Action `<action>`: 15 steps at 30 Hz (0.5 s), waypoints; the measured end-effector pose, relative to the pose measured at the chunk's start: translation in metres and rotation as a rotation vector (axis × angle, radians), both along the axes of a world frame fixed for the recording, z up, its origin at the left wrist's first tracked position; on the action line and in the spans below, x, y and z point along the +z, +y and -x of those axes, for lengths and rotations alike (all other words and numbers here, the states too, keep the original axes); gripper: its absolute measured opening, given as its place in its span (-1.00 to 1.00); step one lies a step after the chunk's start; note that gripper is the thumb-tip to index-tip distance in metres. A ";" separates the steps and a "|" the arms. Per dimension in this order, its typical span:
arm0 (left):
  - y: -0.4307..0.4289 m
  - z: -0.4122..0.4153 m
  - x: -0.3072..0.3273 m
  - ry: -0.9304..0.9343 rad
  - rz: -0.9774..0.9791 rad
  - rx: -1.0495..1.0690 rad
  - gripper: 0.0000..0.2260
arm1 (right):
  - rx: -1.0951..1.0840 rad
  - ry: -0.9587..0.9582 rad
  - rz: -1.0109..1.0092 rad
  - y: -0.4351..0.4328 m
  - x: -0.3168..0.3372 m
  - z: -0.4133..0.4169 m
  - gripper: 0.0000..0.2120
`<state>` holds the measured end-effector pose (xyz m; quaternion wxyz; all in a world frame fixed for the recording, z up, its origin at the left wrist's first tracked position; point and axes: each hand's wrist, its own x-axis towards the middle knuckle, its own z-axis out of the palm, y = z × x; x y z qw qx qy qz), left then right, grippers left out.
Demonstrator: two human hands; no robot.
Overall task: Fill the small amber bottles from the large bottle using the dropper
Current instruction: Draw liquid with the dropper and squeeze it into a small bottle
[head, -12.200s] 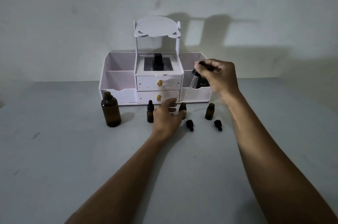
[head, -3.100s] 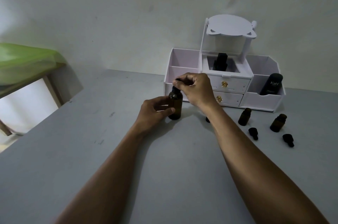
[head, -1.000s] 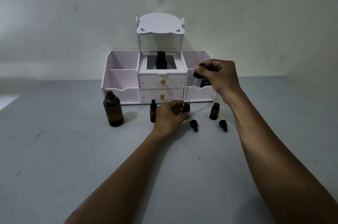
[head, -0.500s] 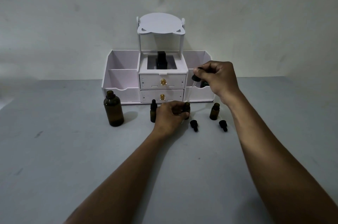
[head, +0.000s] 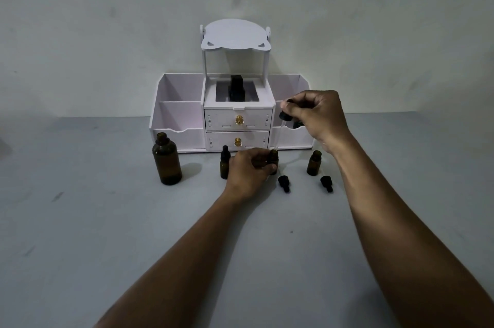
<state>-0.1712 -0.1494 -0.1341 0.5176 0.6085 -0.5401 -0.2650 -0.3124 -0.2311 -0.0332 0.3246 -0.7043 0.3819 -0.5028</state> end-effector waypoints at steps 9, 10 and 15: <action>0.030 -0.011 0.008 -0.031 -0.059 -0.012 -0.54 | -0.008 -0.152 0.090 0.023 0.029 -0.003 -0.92; 0.038 -0.015 0.011 -0.039 -0.054 -0.011 -0.56 | 0.005 -0.185 0.104 0.027 0.034 -0.006 -0.92; 0.079 -0.046 0.036 -0.081 0.079 0.038 -0.65 | 0.072 -0.339 0.152 0.048 0.051 -0.034 -0.87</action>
